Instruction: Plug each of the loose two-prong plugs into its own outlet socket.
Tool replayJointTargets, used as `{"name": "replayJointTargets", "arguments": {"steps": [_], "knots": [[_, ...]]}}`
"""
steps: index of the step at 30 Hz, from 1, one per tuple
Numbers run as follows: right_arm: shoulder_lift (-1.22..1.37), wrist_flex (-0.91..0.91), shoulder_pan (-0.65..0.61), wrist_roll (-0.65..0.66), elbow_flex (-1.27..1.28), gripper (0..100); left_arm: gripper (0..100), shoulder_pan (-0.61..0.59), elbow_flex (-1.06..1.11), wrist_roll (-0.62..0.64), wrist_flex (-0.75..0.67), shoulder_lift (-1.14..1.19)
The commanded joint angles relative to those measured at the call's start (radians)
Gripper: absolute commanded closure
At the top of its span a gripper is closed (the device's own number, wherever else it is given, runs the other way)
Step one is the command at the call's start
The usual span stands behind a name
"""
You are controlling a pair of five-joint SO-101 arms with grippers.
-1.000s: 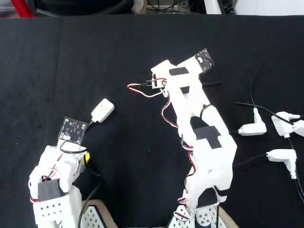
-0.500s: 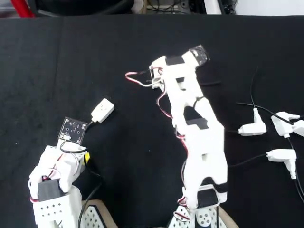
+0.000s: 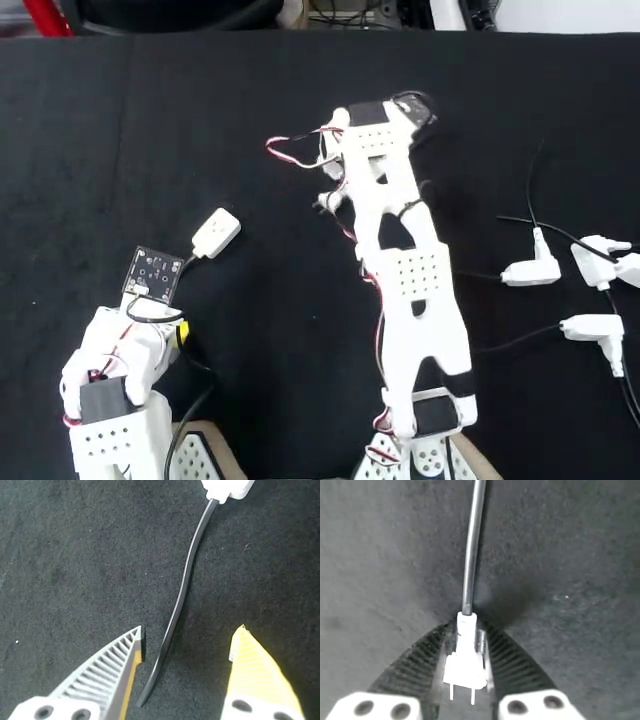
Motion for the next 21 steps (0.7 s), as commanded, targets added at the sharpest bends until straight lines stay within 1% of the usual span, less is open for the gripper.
{"name": "replayJointTargets", "arguments": {"steps": [1,2,5,9,11,14,16,17,18,21], "knots": [[-0.010,0.104,0.015,0.121,-0.087,97.5,72,0.002,-0.005,-0.006,-0.012,-0.005],[-0.010,0.103,0.025,0.167,-0.087,98.8,72,0.002,-0.005,-0.006,-0.012,-0.005],[-0.008,0.103,0.058,0.316,-0.087,98.7,72,0.002,-0.005,-0.006,-0.012,-0.005],[-0.024,0.103,0.123,0.560,-0.090,98.7,72,0.002,-0.005,-0.006,-0.012,-0.005],[-0.045,0.103,0.152,0.720,-0.085,98.6,72,0.002,-0.005,-0.006,-0.012,-0.005],[-0.071,0.103,0.180,1.016,-0.085,98.6,72,0.002,-0.005,-0.006,-0.012,-0.005],[-0.084,0.104,0.178,1.229,-0.085,98.6,72,0.002,-0.005,-0.006,-0.012,-0.005],[-0.091,0.104,0.170,1.306,-0.085,98.6,72,0.002,-0.005,-0.006,-0.012,-0.005],[-0.101,0.104,0.160,1.327,-0.081,98.6,72,0.002,-0.005,-0.006,-0.011,-0.005],[-0.151,0.104,0.126,1.326,-0.013,98.6,72,0.002,-0.005,-0.006,-0.011,-0.005]]}}
